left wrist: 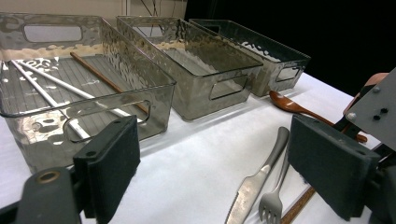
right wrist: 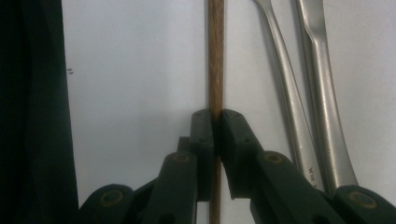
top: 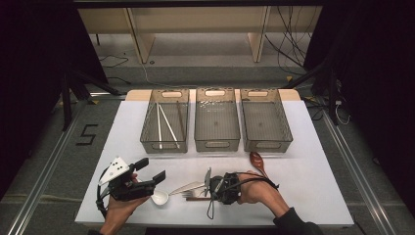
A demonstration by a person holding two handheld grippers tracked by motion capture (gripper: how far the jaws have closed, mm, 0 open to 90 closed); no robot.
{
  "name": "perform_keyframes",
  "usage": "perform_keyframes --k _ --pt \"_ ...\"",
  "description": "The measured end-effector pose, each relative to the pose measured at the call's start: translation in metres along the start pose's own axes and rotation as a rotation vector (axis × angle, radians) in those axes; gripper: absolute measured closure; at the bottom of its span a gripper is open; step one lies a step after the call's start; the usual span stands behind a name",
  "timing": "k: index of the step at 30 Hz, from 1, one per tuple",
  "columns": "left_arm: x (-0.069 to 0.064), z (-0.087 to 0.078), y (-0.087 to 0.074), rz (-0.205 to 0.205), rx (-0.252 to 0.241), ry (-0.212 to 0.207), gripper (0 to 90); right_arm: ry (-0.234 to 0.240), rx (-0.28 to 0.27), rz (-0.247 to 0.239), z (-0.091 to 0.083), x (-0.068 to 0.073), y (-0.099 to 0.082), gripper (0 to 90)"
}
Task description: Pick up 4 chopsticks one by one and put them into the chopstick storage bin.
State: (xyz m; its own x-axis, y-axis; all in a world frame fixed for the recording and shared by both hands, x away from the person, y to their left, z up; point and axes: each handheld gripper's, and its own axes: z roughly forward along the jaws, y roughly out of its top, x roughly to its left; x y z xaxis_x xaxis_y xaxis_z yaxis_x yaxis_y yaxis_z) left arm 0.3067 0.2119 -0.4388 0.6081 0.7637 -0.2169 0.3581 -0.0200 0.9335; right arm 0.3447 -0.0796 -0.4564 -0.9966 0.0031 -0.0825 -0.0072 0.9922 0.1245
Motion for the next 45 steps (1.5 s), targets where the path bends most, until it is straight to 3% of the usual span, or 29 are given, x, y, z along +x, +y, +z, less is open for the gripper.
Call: perform_keyframes --k 16,23,27,31,35,45 --pt "0.0 0.0 0.0 -0.001 0.0 0.0 16.7 0.026 -0.006 -0.029 -0.009 0.001 -0.002 84.6" --pt "0.0 0.0 0.0 0.0 0.001 0.002 16.6 0.039 -0.095 0.038 -0.025 -0.004 -0.007 84.6" --pt "0.0 0.0 0.0 -0.003 0.0 0.003 16.6 0.014 -0.153 0.074 -0.032 -0.012 -0.012 84.6" --pt "0.0 0.0 0.0 -0.003 0.001 0.002 16.6 -0.025 -0.175 0.142 -0.038 -0.017 -0.014 84.6" --pt "0.001 0.0 0.0 -0.004 0.0 0.003 16.7 -0.04 -0.244 0.222 -0.043 -0.023 -0.015 84.6" --pt "0.001 0.0 0.0 -0.008 0.0 0.005 16.7 -0.077 -0.346 0.325 -0.058 -0.045 -0.015 84.6"
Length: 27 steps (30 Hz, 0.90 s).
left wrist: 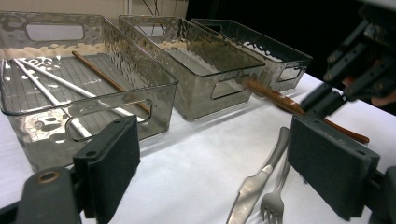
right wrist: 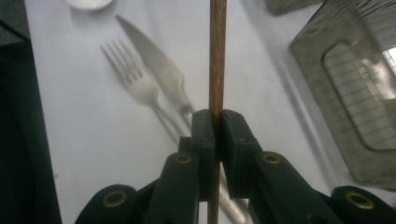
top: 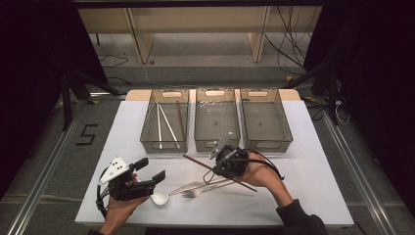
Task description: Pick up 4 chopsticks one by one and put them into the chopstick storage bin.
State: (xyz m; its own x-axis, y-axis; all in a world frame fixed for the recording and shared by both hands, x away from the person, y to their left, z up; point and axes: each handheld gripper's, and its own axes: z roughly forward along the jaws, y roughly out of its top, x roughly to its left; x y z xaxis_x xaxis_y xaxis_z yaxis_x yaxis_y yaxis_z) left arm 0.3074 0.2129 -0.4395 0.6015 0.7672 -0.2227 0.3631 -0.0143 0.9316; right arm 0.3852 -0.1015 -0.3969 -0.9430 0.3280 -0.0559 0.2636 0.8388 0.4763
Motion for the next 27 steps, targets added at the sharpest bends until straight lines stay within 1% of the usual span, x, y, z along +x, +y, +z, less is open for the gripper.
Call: perform_keyframes --k 2,4,6,8,9,14,15,19,21,24,27 --pt "0.0 0.0 0.0 -0.001 -0.001 0.0 16.6 -0.004 -0.028 0.016 -0.002 -0.003 0.005 84.5" --pt "0.0 0.0 0.0 0.0 -0.001 0.0 16.6 -0.007 -0.045 0.028 -0.004 -0.006 0.01 84.6" --pt "0.0 0.0 0.0 0.0 -0.002 0.0 16.6 -0.017 -0.06 0.034 -0.004 -0.009 0.015 84.5" --pt "0.0 0.0 0.0 0.0 -0.002 0.0 16.7 -0.008 -0.075 0.045 -0.004 -0.011 0.019 84.5" --pt "0.0 0.0 0.0 -0.001 -0.002 0.0 16.6 -0.018 -0.09 0.049 -0.003 -0.013 0.022 84.5" --pt "0.0 0.0 0.0 0.0 -0.002 0.0 16.6 -0.018 -0.135 0.064 -0.003 -0.021 0.032 84.5" --pt "0.0 0.0 0.0 0.0 -0.001 0.0 16.6 -0.018 -0.141 0.073 -0.003 -0.022 0.035 84.5" --pt "0.0 0.0 0.0 -0.001 -0.004 0.0 16.6 -0.025 -0.179 0.097 -0.004 -0.029 0.046 84.5" --pt "0.0 0.0 0.0 -0.001 -0.003 0.0 16.6 -0.032 -0.196 0.1 -0.004 -0.033 0.052 84.5" --pt "0.0 -0.001 0.0 0.001 -0.002 0.0 16.6 -0.038 -0.223 0.117 -0.003 -0.038 0.062 84.5" --pt "0.0 -0.001 0.0 0.0 -0.002 -0.001 16.7 -0.045 -0.241 0.152 -0.002 -0.042 0.073 84.5"
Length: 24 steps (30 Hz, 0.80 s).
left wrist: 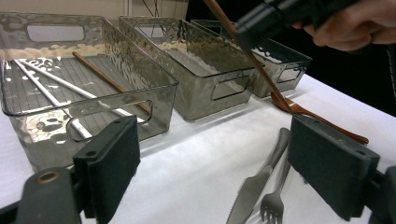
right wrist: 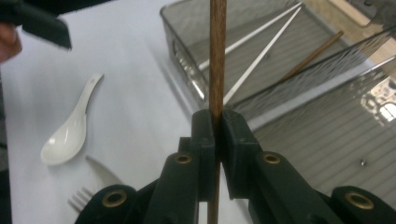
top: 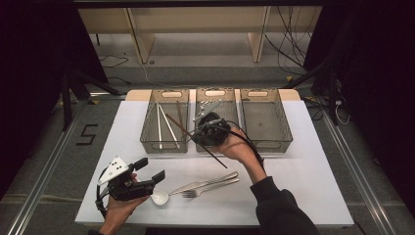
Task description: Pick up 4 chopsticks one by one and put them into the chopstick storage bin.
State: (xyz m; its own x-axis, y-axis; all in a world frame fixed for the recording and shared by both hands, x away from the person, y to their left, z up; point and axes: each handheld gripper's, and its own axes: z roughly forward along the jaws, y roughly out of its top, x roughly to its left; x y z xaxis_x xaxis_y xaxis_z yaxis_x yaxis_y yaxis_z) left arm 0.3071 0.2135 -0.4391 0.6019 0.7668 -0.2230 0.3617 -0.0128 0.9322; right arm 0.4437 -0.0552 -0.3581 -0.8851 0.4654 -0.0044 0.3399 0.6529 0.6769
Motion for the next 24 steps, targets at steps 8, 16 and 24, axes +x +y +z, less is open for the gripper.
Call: perform_keyframes --k 8,16,24 --pt "0.0 0.0 0.0 -0.001 -0.001 -0.002 16.7 -0.004 -0.078 0.061 0.008 -0.01 0.024 84.5" --pt "0.0 0.0 0.0 -0.005 -0.004 -0.003 16.6 -0.016 -0.142 0.131 0.015 -0.018 0.046 84.5" --pt "0.0 0.0 0.0 -0.008 -0.006 -0.004 16.6 -0.034 -0.176 0.171 0.021 -0.026 0.06 84.5"
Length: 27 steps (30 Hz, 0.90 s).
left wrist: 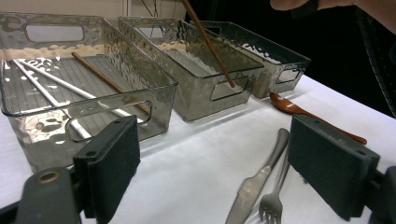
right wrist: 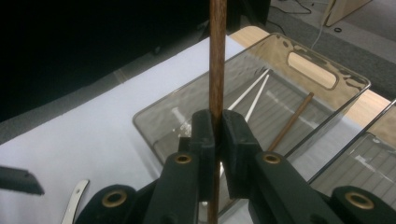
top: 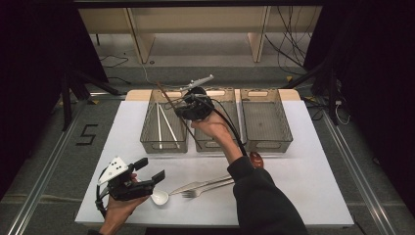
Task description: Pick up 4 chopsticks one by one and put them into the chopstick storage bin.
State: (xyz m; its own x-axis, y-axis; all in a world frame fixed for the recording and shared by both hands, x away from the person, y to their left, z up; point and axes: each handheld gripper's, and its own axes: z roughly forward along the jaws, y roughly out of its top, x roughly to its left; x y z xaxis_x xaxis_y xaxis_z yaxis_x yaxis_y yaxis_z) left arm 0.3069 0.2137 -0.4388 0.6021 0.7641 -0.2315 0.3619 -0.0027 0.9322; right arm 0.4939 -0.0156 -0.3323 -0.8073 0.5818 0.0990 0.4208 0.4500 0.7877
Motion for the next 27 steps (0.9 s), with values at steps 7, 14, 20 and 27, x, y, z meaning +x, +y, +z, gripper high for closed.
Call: perform_keyframes --k 7,14,20,27 --pt "0.0 0.0 0.0 -0.002 -0.002 -0.002 16.6 -0.011 -0.011 0.034 0.009 -0.005 0.009 84.5" --pt "0.001 0.0 0.0 0.001 0.001 -0.002 16.6 -0.017 -0.027 0.055 0.017 -0.006 0.02 84.4" --pt "0.001 -0.001 0.0 -0.003 -0.003 -0.004 16.6 -0.016 -0.038 0.07 0.026 -0.005 0.028 84.5" --pt "0.0 -0.001 0.0 -0.003 -0.004 -0.005 16.6 -0.034 -0.045 0.083 0.034 -0.006 0.034 84.5"
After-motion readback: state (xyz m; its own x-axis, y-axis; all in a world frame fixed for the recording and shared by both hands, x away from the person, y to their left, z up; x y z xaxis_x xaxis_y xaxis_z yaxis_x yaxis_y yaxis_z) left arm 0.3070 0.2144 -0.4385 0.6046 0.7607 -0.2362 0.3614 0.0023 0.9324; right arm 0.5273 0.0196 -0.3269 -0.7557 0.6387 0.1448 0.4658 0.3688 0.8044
